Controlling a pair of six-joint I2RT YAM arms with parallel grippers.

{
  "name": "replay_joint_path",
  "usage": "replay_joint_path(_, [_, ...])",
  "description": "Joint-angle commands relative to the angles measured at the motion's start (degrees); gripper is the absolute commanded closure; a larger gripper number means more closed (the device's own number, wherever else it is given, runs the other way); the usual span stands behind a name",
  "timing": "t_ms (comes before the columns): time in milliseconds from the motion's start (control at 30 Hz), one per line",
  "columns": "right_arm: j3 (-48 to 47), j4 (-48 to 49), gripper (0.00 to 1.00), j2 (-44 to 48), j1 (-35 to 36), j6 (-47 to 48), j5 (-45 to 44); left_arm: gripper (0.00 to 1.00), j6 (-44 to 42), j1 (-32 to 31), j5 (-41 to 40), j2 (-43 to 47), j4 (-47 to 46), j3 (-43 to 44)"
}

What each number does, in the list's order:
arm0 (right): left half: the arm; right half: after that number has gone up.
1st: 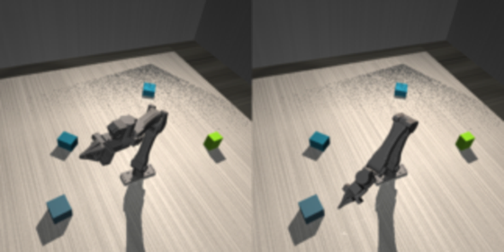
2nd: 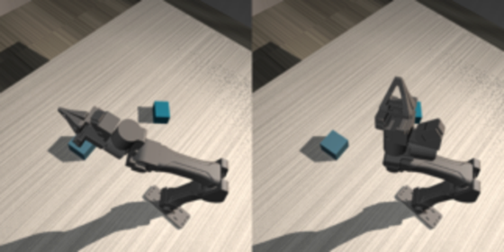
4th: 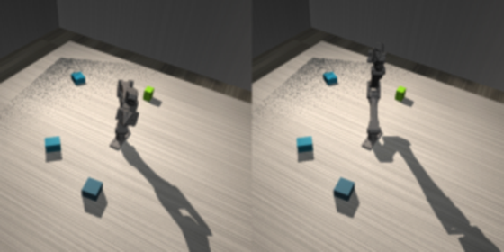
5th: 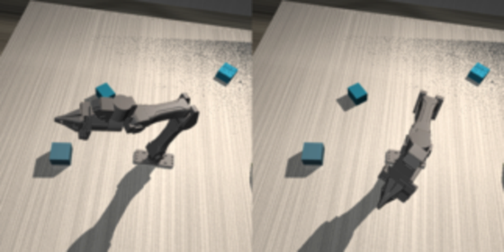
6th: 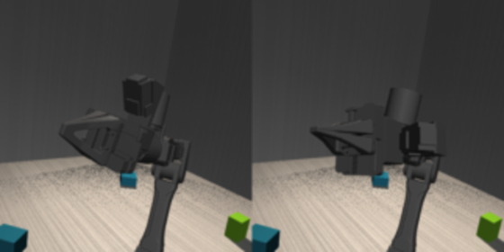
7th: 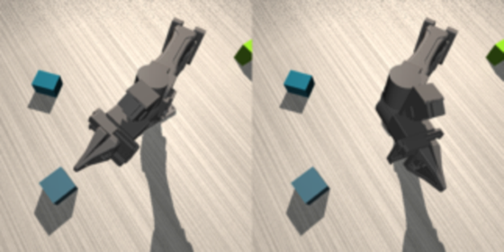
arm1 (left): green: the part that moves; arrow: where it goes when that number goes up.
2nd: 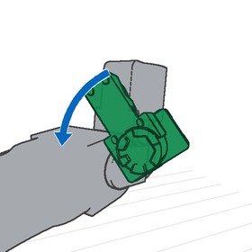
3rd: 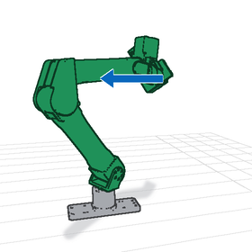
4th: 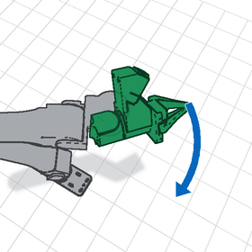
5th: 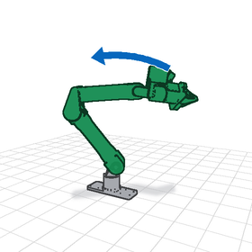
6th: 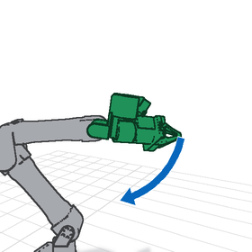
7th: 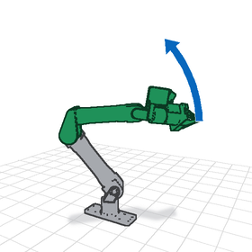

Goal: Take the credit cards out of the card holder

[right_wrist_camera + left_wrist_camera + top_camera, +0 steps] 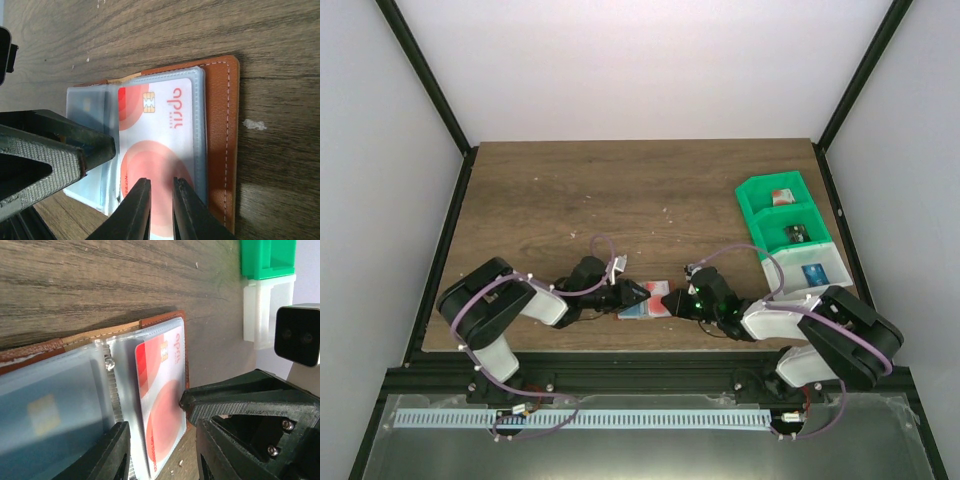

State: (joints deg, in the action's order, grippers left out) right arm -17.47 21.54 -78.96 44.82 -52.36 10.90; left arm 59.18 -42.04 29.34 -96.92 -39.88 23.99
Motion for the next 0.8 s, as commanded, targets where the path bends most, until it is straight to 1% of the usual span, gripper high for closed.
replay_joint_path(0, [0.4,-3.86,0.85,0.44,0.38,-0.18,-0.46,0.62,-1.18,-0.25,-1.16,-2.1,-1.56,0.62])
replay_joint_path(167, [-2.37,-9.99,0.85,6.77,0.37,1.5,-3.04,0.64,-1.33,-0.32,-1.19,-2.13,-1.44,0.53])
replay_joint_path(233, [-3.59,-11.53,0.85,7.73,0.4,2.35,-4.52,0.63,-1.33,-0.28,-1.3,-2.19,-1.35,0.4])
replay_joint_path(300, [-4.49,-12.05,0.85,7.37,0.43,2.77,-4.56,0.63,-1.21,-0.27,-1.23,-2.34,-1.49,0.36])
replay_joint_path(433, [-4.68,-9.62,0.85,5.02,0.44,2.48,-2.86,0.64,-1.08,-0.31,-1.21,-2.61,-1.69,0.43])
replay_joint_path(600, [-5.93,-9.47,0.85,1.08,0.38,2.95,-3.51,0.64,-0.61,-0.54,-0.85,-3.49,-2.73,0.44])
replay_joint_path(767, [-4.91,-7.66,0.86,-2.11,0.45,2.73,-3.19,0.65,-0.58,-0.81,-0.67,-4.23,-2.86,0.91])
